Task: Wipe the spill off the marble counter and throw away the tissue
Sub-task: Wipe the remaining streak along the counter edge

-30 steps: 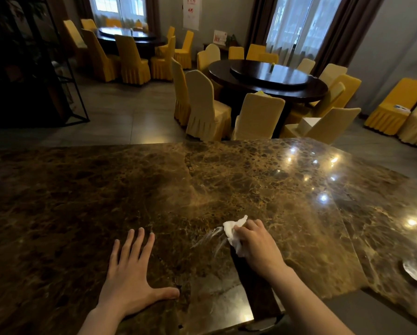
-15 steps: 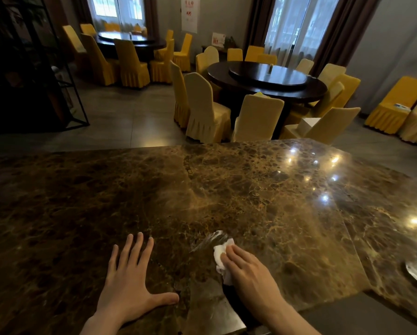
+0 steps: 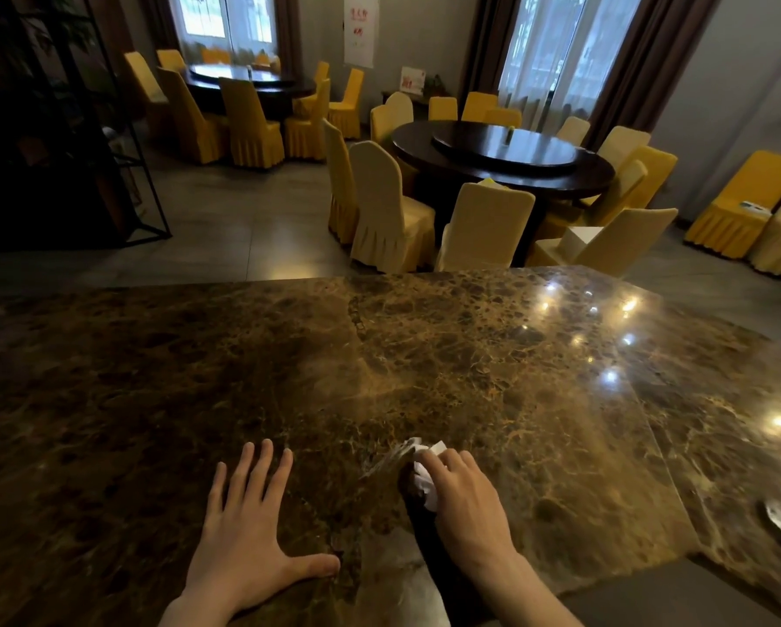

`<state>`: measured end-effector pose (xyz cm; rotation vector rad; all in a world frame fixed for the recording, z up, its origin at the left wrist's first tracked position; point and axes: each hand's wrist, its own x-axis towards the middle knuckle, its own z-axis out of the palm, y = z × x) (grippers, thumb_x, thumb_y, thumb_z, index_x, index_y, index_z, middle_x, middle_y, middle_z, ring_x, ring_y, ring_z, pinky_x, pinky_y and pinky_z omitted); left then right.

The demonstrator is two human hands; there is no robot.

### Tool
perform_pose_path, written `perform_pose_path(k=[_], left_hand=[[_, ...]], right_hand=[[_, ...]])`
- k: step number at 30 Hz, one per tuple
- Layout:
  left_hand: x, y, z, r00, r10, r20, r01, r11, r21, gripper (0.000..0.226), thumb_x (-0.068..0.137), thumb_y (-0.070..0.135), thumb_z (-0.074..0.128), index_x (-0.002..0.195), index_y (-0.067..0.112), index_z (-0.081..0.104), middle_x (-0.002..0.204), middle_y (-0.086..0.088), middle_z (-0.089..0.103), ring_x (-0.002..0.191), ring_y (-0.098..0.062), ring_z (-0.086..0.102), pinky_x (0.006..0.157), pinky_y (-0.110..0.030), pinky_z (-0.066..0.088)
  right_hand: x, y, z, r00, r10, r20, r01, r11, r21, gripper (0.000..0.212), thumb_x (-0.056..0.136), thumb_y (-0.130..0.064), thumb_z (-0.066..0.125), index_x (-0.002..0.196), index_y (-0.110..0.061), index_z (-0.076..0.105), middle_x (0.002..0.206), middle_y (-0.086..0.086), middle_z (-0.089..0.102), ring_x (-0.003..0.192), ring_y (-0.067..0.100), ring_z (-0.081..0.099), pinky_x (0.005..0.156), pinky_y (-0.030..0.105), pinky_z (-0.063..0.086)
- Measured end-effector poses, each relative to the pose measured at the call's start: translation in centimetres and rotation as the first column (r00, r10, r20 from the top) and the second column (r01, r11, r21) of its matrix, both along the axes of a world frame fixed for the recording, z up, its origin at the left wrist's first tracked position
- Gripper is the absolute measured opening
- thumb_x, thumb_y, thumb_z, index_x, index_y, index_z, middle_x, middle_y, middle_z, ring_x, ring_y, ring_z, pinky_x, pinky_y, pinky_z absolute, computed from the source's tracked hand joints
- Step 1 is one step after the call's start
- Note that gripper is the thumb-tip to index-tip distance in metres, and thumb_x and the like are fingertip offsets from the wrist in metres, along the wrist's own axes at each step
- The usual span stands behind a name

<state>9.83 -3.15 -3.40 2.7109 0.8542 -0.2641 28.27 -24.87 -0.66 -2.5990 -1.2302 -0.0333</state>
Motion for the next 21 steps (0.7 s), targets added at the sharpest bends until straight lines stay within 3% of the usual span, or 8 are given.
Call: perform_pose_path(k=[2, 4, 9, 11, 13, 17, 19, 21], left_hand=[[0.0, 0.0, 0.0, 1.0, 0.0, 0.005, 0.0, 1.0, 0.001, 0.159, 0.039, 0.123, 0.026, 0.156, 0.033, -0.034, 0.165, 0.007, -0.044, 0.148, -0.016, -0.048, 0.125, -0.051, -0.029], [0.0, 0.1, 0.1, 1.0, -0.003, -0.013, 0.003, 1.0, 0.003, 0.159, 0.039, 0.123, 0.024, 0.155, 0.032, -0.036, 0.164, 0.006, -0.045, 0.148, -0.017, -0.048, 0.126, -0.052, -0.028], [0.2, 0.1, 0.3, 1.0, 0.0, -0.017, 0.0, 1.0, -0.005, 0.16, 0.038, 0.123, 0.023, 0.154, 0.031, -0.036, 0.165, 0.005, -0.044, 0.15, -0.018, -0.046, 0.127, -0.054, -0.025], [0.1, 0.0, 0.3, 1.0, -0.003, -0.019, 0.003, 1.0, -0.002, 0.159, 0.039, 0.123, 0.023, 0.154, 0.03, -0.036, 0.165, 0.005, -0.044, 0.15, -0.019, -0.046, 0.127, -0.054, -0.026], [0.0, 0.0, 0.3, 1.0, -0.009, -0.022, 0.009, 1.0, -0.004, 0.159, 0.039, 0.123, 0.023, 0.154, 0.031, -0.037, 0.164, 0.005, -0.045, 0.149, -0.018, -0.047, 0.127, -0.053, -0.027], [0.1, 0.0, 0.2, 1.0, -0.006, -0.025, 0.006, 1.0, -0.001, 0.159, 0.038, 0.123, 0.022, 0.154, 0.031, -0.037, 0.164, 0.005, -0.045, 0.149, -0.018, -0.047, 0.127, -0.053, -0.026], [0.1, 0.1, 0.1, 1.0, -0.008, -0.022, 0.008, 1.0, -0.001, 0.159, 0.039, 0.123, 0.023, 0.154, 0.031, -0.036, 0.164, 0.005, -0.044, 0.149, -0.018, -0.047, 0.127, -0.053, -0.026], [0.1, 0.1, 0.1, 0.999, -0.015, -0.034, 0.015, 1.0, 0.006, 0.159, 0.039, 0.123, 0.022, 0.154, 0.03, -0.037, 0.164, 0.004, -0.045, 0.149, -0.019, -0.047, 0.127, -0.053, -0.026]], right_hand=[[-0.7, -0.1, 0.0, 0.999, 0.028, 0.02, -0.028, 1.0, 0.013, 0.026, 0.092, -0.026, 0.063, 0.117, -0.025, 0.059, 0.118, -0.002, 0.059, 0.098, 0.019, 0.052, 0.068, 0.028, 0.051], [-1.7, -0.1, -0.7, 0.996, 0.071, 0.046, -0.07, 0.997, -0.018, 0.02, 0.089, -0.026, 0.067, 0.107, -0.02, 0.067, 0.124, 0.002, 0.062, 0.098, 0.02, 0.057, 0.074, 0.027, 0.054], [-3.8, -0.3, -2.8, 0.947, 0.293, 0.13, -0.295, 0.956, -0.009, 0.038, 0.083, -0.033, 0.073, 0.117, -0.022, 0.064, 0.123, -0.003, 0.064, 0.093, 0.016, 0.058, 0.075, 0.023, 0.054], [-3.0, -0.3, -1.8, 0.974, 0.222, 0.045, -0.226, 0.969, 0.104, 0.038, 0.092, -0.037, 0.062, 0.128, -0.03, 0.054, 0.111, -0.016, 0.063, 0.086, 0.008, 0.049, 0.064, 0.016, 0.044], [-0.6, -0.8, -0.8, 0.999, 0.041, 0.012, -0.043, 0.981, 0.191, 0.036, 0.097, -0.035, 0.055, 0.133, -0.034, 0.048, 0.099, -0.019, 0.06, 0.081, 0.003, 0.043, 0.058, 0.013, 0.034], [3.1, -1.3, 0.5, 0.974, -0.227, 0.012, 0.221, 0.959, 0.175, 0.024, 0.088, -0.007, 0.068, 0.105, -0.024, 0.068, 0.089, -0.008, 0.064, 0.079, 0.01, 0.047, 0.06, 0.022, 0.04], [1.3, 0.5, 0.3, 0.979, -0.199, -0.05, 0.204, 0.964, 0.168, 0.02, 0.089, -0.011, 0.067, 0.104, -0.023, 0.071, 0.101, -0.006, 0.065, 0.09, 0.011, 0.05, 0.071, 0.018, 0.04], [-2.5, 2.7, -0.3, 0.993, -0.041, -0.109, 0.057, 0.987, 0.149, 0.021, 0.085, -0.019, 0.072, 0.105, -0.025, 0.071, 0.105, -0.008, 0.063, 0.094, 0.009, 0.053, 0.074, 0.016, 0.043]])
